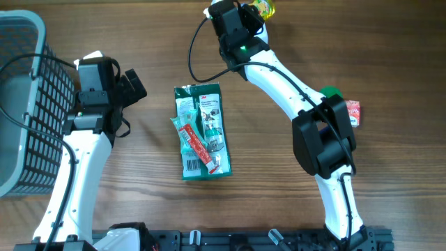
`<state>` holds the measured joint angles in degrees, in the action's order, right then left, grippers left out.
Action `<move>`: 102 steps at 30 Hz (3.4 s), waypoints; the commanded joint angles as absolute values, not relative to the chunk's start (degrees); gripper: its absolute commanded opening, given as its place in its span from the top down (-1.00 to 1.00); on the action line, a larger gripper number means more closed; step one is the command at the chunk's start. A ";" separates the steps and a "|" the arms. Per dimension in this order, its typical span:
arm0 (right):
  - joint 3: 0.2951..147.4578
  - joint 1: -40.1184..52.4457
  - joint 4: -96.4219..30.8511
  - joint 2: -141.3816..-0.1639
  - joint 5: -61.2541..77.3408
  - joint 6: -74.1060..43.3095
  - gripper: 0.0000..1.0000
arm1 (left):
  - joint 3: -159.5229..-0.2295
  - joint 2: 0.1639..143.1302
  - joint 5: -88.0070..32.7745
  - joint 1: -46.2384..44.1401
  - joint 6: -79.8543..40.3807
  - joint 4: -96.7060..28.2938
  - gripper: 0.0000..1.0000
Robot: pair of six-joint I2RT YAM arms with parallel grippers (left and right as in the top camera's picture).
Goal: Scan the item barcode
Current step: 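Hold the Vim bottle up in front of the white scanner, then carry the bottle right and set it beside the green-capped jar, then move the right gripper down to the red tube on the gloves pack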
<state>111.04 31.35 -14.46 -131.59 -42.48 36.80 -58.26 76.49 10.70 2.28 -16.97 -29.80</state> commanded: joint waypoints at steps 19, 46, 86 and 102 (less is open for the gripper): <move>112.07 31.29 -13.56 -129.25 -44.77 33.80 0.92 | -58.78 76.23 11.22 2.52 -16.25 -29.67 -1.00; 97.38 8.91 -59.61 -106.50 2.44 -9.65 0.91 | -58.78 76.23 11.22 2.52 -16.27 -29.67 -1.00; 110.67 5.19 -82.00 -97.49 32.47 10.04 -0.04 | -58.78 76.23 11.22 2.52 -16.25 -29.67 -1.00; 64.16 48.66 -36.91 -97.56 16.78 10.31 0.05 | -58.78 76.23 11.20 2.52 -16.25 -29.67 -1.00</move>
<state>67.90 44.10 -41.34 -97.56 26.89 9.34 -58.26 76.49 10.70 2.28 -16.97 -29.80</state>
